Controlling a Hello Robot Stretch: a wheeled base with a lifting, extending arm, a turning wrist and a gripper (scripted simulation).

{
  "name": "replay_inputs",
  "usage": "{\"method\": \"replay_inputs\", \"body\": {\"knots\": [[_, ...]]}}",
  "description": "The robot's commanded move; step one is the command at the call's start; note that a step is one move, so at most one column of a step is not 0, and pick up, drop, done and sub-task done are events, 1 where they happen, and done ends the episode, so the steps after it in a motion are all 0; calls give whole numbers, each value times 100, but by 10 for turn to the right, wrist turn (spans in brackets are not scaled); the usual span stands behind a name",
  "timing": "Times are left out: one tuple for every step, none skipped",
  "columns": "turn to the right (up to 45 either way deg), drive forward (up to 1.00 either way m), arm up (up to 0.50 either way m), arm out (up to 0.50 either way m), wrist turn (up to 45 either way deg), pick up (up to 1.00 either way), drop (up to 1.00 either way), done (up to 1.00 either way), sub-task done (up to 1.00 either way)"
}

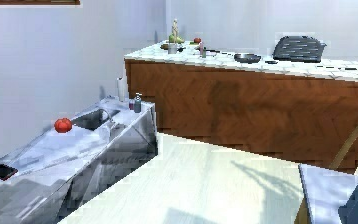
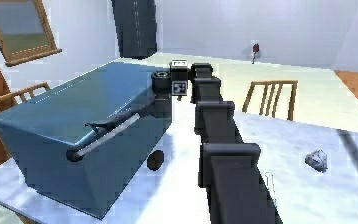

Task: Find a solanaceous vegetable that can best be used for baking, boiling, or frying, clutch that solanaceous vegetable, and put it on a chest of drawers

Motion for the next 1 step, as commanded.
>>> {"method": "replay_inputs", "body": {"knots": [[0, 0, 0, 0, 450, 0, 0, 0, 0]]}}
